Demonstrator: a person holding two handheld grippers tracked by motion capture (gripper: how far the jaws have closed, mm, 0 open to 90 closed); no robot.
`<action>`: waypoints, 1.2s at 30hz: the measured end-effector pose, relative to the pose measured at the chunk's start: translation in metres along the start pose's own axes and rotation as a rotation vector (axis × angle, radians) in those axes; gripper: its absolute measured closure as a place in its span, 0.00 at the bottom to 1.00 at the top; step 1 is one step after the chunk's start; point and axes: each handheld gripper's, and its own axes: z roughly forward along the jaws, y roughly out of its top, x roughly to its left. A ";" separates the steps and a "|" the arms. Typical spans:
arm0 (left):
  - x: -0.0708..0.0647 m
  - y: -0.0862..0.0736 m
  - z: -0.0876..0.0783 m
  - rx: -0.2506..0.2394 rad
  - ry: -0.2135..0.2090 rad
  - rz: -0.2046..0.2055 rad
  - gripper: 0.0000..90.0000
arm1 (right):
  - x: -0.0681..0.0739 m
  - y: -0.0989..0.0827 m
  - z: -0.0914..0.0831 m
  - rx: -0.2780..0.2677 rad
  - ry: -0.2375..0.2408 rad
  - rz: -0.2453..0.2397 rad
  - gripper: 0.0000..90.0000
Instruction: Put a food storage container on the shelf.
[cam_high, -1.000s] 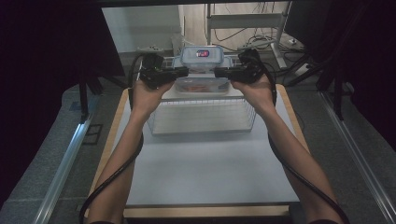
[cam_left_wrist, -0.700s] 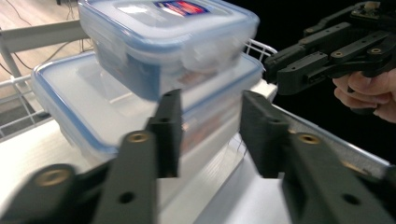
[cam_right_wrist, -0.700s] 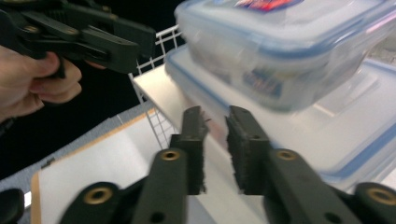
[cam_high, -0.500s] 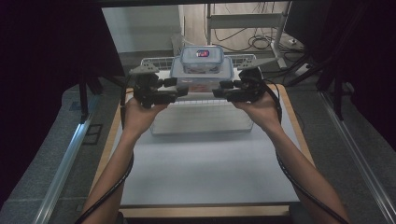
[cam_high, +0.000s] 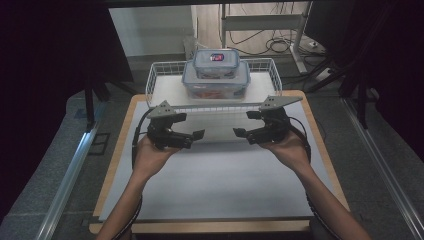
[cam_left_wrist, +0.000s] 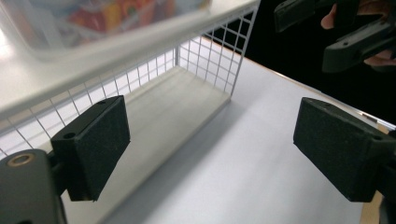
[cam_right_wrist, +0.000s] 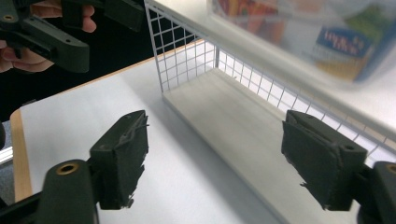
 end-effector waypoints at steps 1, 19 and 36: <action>-0.002 -0.003 0.000 0.004 0.003 0.000 0.11 | 0.001 -0.004 -0.002 -0.002 0.000 0.005 0.22; -0.030 -0.101 -0.021 0.070 0.135 -0.010 0.03 | 0.009 -0.106 -0.036 -0.017 -0.091 0.117 0.09; -0.015 -0.175 -0.028 0.142 0.311 -0.051 0.02 | 0.002 -0.181 -0.020 0.134 -0.182 0.104 0.07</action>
